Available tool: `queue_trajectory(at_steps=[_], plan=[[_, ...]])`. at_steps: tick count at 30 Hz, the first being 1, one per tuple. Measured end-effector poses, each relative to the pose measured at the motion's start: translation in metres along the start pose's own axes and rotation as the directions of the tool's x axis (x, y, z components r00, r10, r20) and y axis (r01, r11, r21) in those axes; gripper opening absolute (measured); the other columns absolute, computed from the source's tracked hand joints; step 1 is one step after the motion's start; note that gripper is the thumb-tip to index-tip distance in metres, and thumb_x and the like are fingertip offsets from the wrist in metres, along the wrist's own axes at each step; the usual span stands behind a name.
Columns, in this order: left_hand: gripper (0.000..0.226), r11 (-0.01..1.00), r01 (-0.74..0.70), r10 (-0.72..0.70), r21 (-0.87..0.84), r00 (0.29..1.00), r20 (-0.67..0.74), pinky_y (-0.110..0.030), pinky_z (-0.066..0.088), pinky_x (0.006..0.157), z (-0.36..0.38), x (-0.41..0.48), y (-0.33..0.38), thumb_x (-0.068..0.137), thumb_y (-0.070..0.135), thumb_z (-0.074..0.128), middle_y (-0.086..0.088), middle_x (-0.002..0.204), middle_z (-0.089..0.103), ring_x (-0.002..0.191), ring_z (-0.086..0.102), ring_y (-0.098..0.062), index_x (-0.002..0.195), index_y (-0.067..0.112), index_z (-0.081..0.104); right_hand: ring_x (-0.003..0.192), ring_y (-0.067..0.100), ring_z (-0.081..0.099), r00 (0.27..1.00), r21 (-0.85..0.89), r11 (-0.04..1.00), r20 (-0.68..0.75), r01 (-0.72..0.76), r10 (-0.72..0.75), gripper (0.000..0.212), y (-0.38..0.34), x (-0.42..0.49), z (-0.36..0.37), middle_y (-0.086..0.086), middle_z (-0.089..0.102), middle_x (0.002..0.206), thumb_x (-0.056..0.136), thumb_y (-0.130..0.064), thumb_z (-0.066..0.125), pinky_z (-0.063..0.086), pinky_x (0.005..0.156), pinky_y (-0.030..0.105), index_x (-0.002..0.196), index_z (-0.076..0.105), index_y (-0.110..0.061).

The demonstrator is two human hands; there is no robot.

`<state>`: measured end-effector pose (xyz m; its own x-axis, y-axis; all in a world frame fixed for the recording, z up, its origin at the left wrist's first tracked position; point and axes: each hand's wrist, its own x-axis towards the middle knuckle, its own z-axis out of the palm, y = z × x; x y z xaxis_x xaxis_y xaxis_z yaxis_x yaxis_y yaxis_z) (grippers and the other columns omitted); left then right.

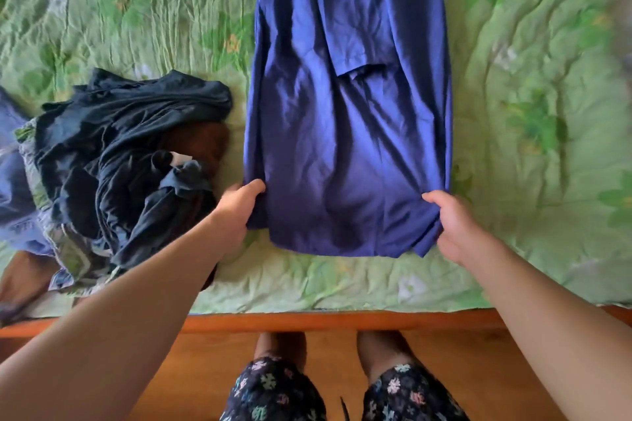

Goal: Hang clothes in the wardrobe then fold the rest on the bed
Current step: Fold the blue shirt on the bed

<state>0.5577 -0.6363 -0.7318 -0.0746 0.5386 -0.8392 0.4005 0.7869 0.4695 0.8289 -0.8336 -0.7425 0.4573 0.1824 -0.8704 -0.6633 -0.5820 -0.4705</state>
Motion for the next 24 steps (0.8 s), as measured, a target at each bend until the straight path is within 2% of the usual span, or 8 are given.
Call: queue_trajectory(at_steps=[3, 5, 7, 12, 17, 21, 22, 24], plan=[[0.015, 0.994, 0.085, -0.073, -0.074, 0.985, 0.156, -0.024, 0.044, 0.046, 0.004, -0.016, -0.021, 0.091, 0.015, 0.063, -0.011, 0.083, 0.069, 0.059, 0.064, -0.022, 0.103, 0.005, 0.067, 0.1, 0.032, 0.062, 0.998, 0.004, 0.999, 0.037, -0.053, 0.053, 0.033, 0.003, -0.005, -0.019, 0.02, 0.066, 0.113, 0.091, -0.008, 0.06, 0.05, 0.083, 0.042, 0.123, 0.064, -0.001], [0.008, 0.999, 0.002, -0.009, 0.039, 0.983, 0.183, -0.027, 0.037, 0.048, 0.007, -0.027, -0.036, 0.089, 0.007, 0.067, -0.014, 0.076, 0.062, 0.056, 0.054, -0.024, 0.096, 0.004, 0.065, 0.099, 0.032, 0.067, 0.995, -0.041, 0.998, 0.091, -0.047, 0.05, 0.034, 0.003, -0.008, -0.028, 0.018, 0.071, 0.112, 0.089, -0.002, 0.06, 0.051, 0.093, 0.048, 0.123, 0.065, -0.002], [0.008, 0.985, -0.085, 0.062, 0.151, 0.987, 0.148, -0.028, 0.034, 0.049, 0.011, -0.035, -0.047, 0.088, 0.002, 0.068, -0.014, 0.066, 0.056, 0.056, 0.048, -0.023, 0.084, 0.005, 0.062, 0.097, 0.032, 0.07, 0.995, -0.066, 0.998, 0.094, -0.02, 0.026, 0.031, 0.002, -0.009, -0.035, 0.016, 0.073, 0.108, 0.088, 0.003, 0.062, 0.053, 0.093, 0.047, 0.117, 0.066, -0.006], [0.008, 0.987, -0.09, 0.087, 0.133, 0.996, 0.023, -0.032, 0.053, 0.062, 0.011, -0.046, -0.036, 0.087, 0.009, 0.072, -0.002, 0.075, 0.074, 0.072, 0.069, -0.022, 0.091, 0.007, 0.065, 0.095, 0.029, 0.069, 0.989, -0.159, 0.976, 0.055, 0.146, -0.139, 0.029, -0.009, -0.008, -0.035, 0.009, 0.073, 0.101, 0.088, 0.001, 0.067, 0.056, 0.079, 0.038, 0.114, 0.064, -0.012], [0.007, 0.986, -0.166, 0.167, -0.013, 0.985, 0.041, -0.042, 0.056, 0.08, 0.003, -0.048, 0.038, 0.089, 0.004, 0.07, -0.016, 0.089, 0.074, 0.083, 0.07, -0.03, 0.095, 0.002, 0.069, 0.081, 0.024, 0.068, 0.962, -0.166, 0.952, 0.133, 0.258, -0.238, 0.016, -0.079, -0.01, -0.016, 0.009, 0.073, 0.088, 0.089, 0.002, 0.066, 0.055, 0.08, 0.038, 0.092, 0.069, -0.013], [0.011, 0.949, -0.159, 0.213, -0.274, 0.961, 0.179, -0.031, 0.048, 0.063, 0.003, -0.029, 0.145, 0.095, 0.018, 0.061, -0.012, 0.088, 0.065, 0.072, 0.062, -0.023, 0.101, 0.012, 0.067, 0.051, 0.013, 0.069, 0.958, 0.078, 0.972, 0.171, 0.22, -0.23, 0.016, -0.182, 0.002, 0.013, 0.005, 0.07, 0.062, 0.098, -0.008, 0.059, 0.055, 0.046, 0.025, 0.085, 0.064, -0.014], [0.013, 0.913, -0.116, 0.217, -0.391, 0.949, 0.227, -0.03, 0.051, 0.063, 0.005, -0.023, 0.171, 0.096, 0.024, 0.057, -0.007, 0.087, 0.066, 0.074, 0.062, -0.02, 0.097, 0.015, 0.067, 0.056, 0.016, 0.072, 0.966, 0.206, 0.967, 0.179, 0.148, -0.186, 0.012, -0.203, 0.006, 0.02, 0.008, 0.072, 0.068, 0.101, -0.019, 0.058, 0.059, 0.049, 0.029, 0.091, 0.062, -0.014], [0.021, 0.85, -0.095, 0.264, -0.519, 0.928, 0.262, -0.035, 0.055, 0.081, 0.01, -0.007, 0.202, 0.1, 0.036, 0.05, -0.002, 0.094, 0.07, 0.091, 0.065, -0.018, 0.1, 0.021, 0.065, 0.079, 0.029, 0.075, 0.97, 0.32, 0.946, 0.206, 0.058, -0.129, 0.029, -0.227, 0.017, 0.031, 0.017, 0.072, 0.095, 0.103, -0.04, 0.055, 0.064, 0.07, 0.043, 0.114, 0.055, -0.013]])
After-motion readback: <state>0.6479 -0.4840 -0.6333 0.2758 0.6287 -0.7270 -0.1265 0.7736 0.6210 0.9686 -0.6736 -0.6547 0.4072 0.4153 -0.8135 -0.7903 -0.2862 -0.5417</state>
